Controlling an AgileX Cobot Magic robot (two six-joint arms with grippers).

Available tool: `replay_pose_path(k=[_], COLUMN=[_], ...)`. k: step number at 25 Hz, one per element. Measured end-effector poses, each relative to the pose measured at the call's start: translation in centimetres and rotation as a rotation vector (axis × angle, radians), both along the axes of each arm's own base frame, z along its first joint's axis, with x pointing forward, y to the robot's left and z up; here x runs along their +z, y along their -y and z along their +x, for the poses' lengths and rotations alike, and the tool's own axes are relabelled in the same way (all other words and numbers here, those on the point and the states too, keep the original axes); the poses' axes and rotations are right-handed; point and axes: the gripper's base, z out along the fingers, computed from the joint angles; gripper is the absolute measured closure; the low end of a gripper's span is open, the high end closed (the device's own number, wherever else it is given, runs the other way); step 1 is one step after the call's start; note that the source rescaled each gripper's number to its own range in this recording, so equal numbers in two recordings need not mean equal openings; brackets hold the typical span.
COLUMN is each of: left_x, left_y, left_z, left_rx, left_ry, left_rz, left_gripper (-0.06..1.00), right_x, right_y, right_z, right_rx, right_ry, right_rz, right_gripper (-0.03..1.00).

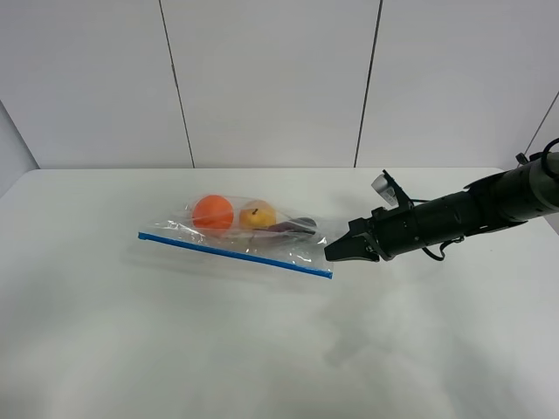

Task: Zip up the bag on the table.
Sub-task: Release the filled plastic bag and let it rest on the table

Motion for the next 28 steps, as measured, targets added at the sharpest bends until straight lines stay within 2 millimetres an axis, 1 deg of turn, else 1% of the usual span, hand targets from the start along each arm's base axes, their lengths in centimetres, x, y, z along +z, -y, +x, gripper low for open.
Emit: replay_pose_path(k=[5,8,10,11,12,14,16,17,18,22,25,28], left_x=[-0.73,-0.72,-0.70,-0.68,-0.66,-0.66,-0.66,-0.66,-0.66,-0.66,-0.66,-0.66], left_y=[-0.01,-0.02,-0.02,-0.02,-0.02,-0.02,-0.02,-0.02,-0.02,-0.02,-0.02,-0.02], left_z=[0.54,0.61,0.63,0.64,0.65,0.65,0.65,0.65,0.65,0.65,0.65,0.65], left_rx=[0.002,0.002,0.002,0.003,0.003,0.003,0.003,0.003,0.003,0.003,0.003,0.003], left_ry=[-0.013,-0.007,-0.005,-0.002,0.000,0.000,0.000,0.000,0.000,0.000,0.000,0.000], left_rz=[-0.001,-0.002,-0.002,-0.002,-0.002,-0.002,-0.002,-0.002,-0.002,-0.002,-0.002,-0.002], left_gripper=[0.45,0.44,0.44,0.44,0.44,0.44,0.44,0.44,0.44,0.44,0.44,0.44], right_x=[0.00,-0.01,-0.01,-0.02,-0.02,-0.02,-0.03,-0.04,-0.04,-0.04,-0.04,-0.10], right_y=[0.00,0.00,0.00,0.01,0.01,0.01,0.02,0.02,0.02,0.02,0.02,0.07], right_z=[0.00,-0.01,-0.01,-0.02,-0.03,-0.03,-0.03,-0.04,-0.04,-0.04,-0.04,-0.02], right_rx=[0.000,0.001,0.001,0.003,0.004,0.002,0.001,0.002,0.002,-0.001,-0.002,-0.008], right_ry=[0.000,0.000,0.000,0.000,0.000,-0.003,-0.004,-0.004,-0.005,-0.009,-0.009,-0.013], right_rz=[0.000,-0.001,-0.001,-0.002,-0.003,-0.002,-0.004,-0.004,-0.004,-0.003,-0.003,-0.011], right_gripper=[0.97,0.97,0.94,0.90,0.82,0.62,0.48,0.43,0.39,0.30,0.15,0.09])
